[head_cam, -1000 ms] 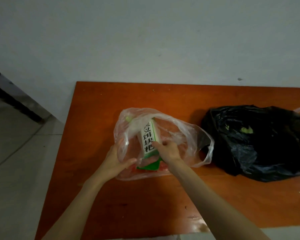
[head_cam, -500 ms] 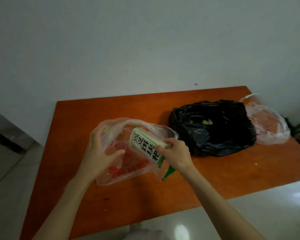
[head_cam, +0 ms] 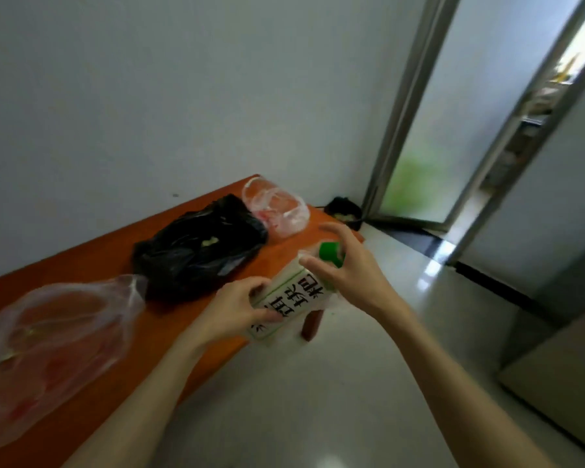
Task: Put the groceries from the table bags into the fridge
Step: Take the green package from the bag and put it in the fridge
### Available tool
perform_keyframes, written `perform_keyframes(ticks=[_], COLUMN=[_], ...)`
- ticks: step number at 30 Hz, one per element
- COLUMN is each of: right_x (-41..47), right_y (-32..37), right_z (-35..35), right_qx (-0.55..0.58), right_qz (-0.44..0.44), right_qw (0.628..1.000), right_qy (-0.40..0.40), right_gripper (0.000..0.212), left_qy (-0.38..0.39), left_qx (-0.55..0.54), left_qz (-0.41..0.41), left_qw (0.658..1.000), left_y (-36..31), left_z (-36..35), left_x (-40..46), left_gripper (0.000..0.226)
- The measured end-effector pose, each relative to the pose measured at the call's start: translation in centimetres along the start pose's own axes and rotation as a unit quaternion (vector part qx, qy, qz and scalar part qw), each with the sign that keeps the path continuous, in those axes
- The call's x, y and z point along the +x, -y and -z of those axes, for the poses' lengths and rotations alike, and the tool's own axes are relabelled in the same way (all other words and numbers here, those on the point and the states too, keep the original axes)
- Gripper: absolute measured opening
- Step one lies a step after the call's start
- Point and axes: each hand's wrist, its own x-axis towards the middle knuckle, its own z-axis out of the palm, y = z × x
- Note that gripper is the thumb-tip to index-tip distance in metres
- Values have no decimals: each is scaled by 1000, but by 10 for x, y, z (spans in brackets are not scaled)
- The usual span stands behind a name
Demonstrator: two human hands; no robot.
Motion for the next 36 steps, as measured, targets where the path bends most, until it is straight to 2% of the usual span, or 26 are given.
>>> perform_keyframes(ticks=[3, 5, 8, 11, 15, 18, 21, 23, 25, 27, 31, 34, 36], right_x=[-31, -59, -101, -132, -153, -160, -171, -181, -193, -206, -229, -244, -249], right_y=[-39, -72, -120, -153, -186, -216, -244, -260, -274, -289, -317, -345, -369], right_z=[72, 114, 162, 200, 264, 327, 392, 433, 475, 516, 604, 672, 716], right_qx=[-56, -89, -64, 27, 129, 123, 110, 118, 122, 129, 103, 78, 69], right_qz=[-36, -77, -169, -235, -235, -235, -234, -215, -200, -183, -164, -164, -164], right_qw=[990, 974, 962, 953, 936, 918, 893, 874, 849, 820, 776, 767, 770], right_qy=[-128, -194, -204, -187, -228, -295, -368, -419, -474, -527, -600, -615, -613], right_gripper=[74, 71, 57, 44, 33, 25, 26, 26, 25, 23, 17, 13, 19], left_qy=[37, 66, 104, 152, 215, 253, 294, 316, 311, 277, 186, 130, 113], left_qx=[-112, -183, -249, -295, -305, -299, -283, -261, -220, -169, -94, -52, -23], left_qz=[2, 10, -8, -36, -84, -134, -199, -254, -309, -375, -501, -555, -569], left_qw=[993, 981, 963, 943, 924, 910, 891, 876, 871, 868, 840, 820, 814], left_y=[-49, -85, -148, -213, -291, -354, -419, -465, -511, -552, -618, -662, -690], left_z=[-61, -98, -149, -204, -282, -334, -377, -400, -423, -445, -492, -535, -564], left_x=[29, 50, 82, 109, 141, 166, 192, 209, 223, 234, 265, 290, 301], left_gripper=[26, 26, 26, 21, 24, 30, 25, 42, 70, 80, 73, 69, 66])
